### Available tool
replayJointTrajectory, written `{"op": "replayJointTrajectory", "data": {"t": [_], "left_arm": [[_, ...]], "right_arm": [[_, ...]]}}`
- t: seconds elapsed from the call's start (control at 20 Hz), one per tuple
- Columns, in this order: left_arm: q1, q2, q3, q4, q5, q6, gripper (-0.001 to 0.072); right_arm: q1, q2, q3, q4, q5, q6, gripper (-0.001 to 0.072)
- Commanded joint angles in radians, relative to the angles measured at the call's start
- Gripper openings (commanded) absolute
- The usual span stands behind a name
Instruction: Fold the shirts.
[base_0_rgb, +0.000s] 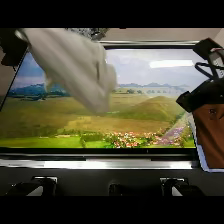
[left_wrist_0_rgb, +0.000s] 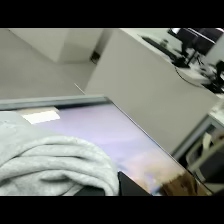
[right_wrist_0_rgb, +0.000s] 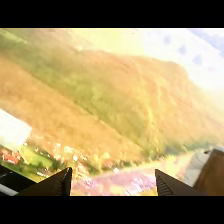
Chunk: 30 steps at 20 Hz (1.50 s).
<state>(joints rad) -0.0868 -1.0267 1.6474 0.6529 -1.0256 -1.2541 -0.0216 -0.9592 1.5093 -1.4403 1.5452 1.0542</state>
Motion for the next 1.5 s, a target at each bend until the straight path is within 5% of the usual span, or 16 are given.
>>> {"op": "replayJointTrajectory", "data": {"t": [0.0, 0.15, 0.25, 0.4, 0.45, 0.5, 0.55, 0.85, 1.15, 1.45], "left_arm": [[-0.195, 0.076, -0.248, 0.089, -0.058, -0.100, 0.0030], [-0.314, 0.050, -0.524, 0.149, 0.029, -0.106, 0.0030], [-0.346, -0.008, -0.661, 0.149, 0.142, -0.185, 0.0030], [-0.337, -0.144, -0.697, 0.143, 0.185, -0.243, 0.0032], [-0.322, -0.183, -0.670, 0.144, 0.164, -0.241, 0.0155], [-0.295, -0.205, -0.632, 0.145, 0.121, -0.238, 0.0536], [-0.254, -0.214, -0.586, 0.158, 0.060, -0.237, 0.0712], [0.041, -0.189, -0.425, 0.615, -0.396, -0.179, 0.0710], [0.031, -0.209, -0.756, 0.426, -0.162, -0.133, 0.0702], [-0.085, -0.329, -0.783, 0.428, -0.063, -0.102, 0.0699]], "right_arm": [[0.000, 0.068, 0.006, -0.084, 0.128, -0.028, 0.0607], [0.000, 0.045, 0.003, -0.091, 0.193, -0.048, 0.0606], [0.000, 0.007, -0.014, -0.082, 0.180, -0.048, 0.0606], [0.000, -0.085, -0.063, -0.011, 0.141, -0.049, 0.0606], [0.000, -0.125, -0.075, 0.037, 0.131, -0.050, 0.0608], [0.000, -0.161, -0.077, 0.082, 0.135, -0.059, 0.0610], [0.000, -0.193, -0.077, 0.136, 0.145, -0.069, 0.0616], [0.014, -0.209, -0.212, 0.368, 0.168, -0.082, 0.0701], [0.262, -0.175, -0.622, 0.457, -0.049, -0.067, 0.0704], [0.345, -0.226, -0.729, 0.586, -0.164, -0.056, 0.0707]]}}
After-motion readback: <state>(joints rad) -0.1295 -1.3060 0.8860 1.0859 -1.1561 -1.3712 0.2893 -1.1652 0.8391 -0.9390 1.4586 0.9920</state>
